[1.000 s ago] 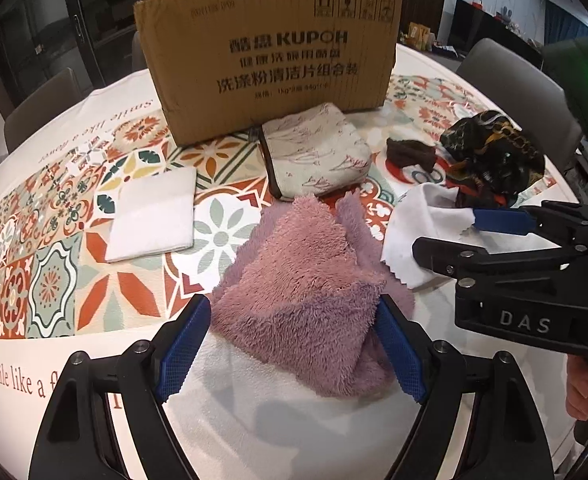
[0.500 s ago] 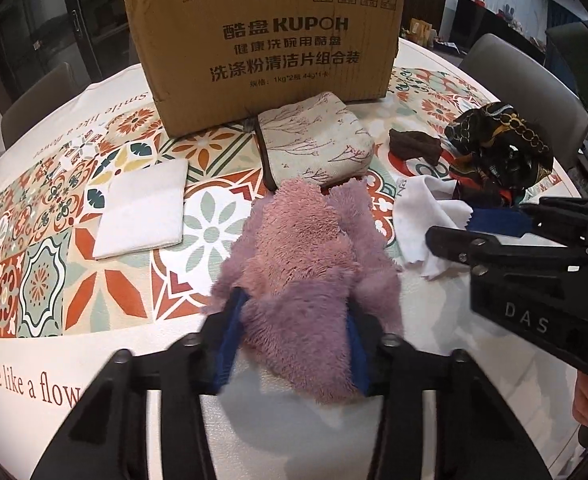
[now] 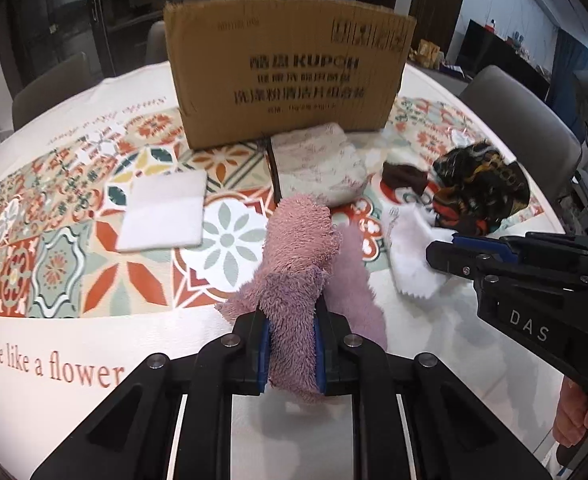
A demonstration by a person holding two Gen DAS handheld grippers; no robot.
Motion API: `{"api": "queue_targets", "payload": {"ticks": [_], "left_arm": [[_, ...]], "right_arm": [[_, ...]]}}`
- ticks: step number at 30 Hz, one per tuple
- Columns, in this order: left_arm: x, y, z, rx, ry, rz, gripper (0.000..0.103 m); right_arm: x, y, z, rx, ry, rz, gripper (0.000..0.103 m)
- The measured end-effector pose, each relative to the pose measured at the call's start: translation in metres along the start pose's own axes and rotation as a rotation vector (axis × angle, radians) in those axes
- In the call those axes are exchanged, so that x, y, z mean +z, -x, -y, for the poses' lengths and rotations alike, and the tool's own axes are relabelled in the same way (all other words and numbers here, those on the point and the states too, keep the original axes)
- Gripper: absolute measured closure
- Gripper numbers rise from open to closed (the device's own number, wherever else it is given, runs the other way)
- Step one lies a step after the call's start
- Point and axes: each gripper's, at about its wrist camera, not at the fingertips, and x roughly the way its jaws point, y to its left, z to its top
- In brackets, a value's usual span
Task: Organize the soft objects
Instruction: 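Grasp the mauve towel with the left tool while the right tool grasps the white cloth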
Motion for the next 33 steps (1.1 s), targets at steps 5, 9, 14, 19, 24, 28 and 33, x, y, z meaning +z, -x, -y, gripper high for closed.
{"api": "queue_targets", "payload": {"ticks": [5,9,14,19,24,28,33], "left_arm": [[0.005,0.023,0.001,0.008,0.007,0.054,0.085],[0.009,0.038,0.003,0.013,0.005,0.098,0.085],[0.008,0.042,0.002,0.028,0.01,0.107,0.085],[0.0,0.037,0.003,0.041,0.014,0.085,0.085],[-0.006,0.031,0.003,0.048,0.019,0.07,0.085],[-0.009,0.025,0.001,0.055,0.02,0.056,0.085],[-0.01,0.02,0.0,0.053,0.02,0.043,0.085]], "right_arm": [[0.002,0.021,-0.002,0.014,-0.002,0.047,0.09],[0.003,0.025,-0.002,0.025,0.002,0.053,0.091],[0.002,0.018,0.001,0.049,-0.013,0.042,0.074],[0.0,0.003,0.002,0.049,-0.009,0.009,0.044],[0.0,-0.019,0.004,0.035,-0.007,-0.045,0.043],[0.001,-0.035,0.003,0.017,0.011,-0.073,0.041],[0.002,-0.038,-0.003,-0.035,0.048,-0.047,0.041]]}}
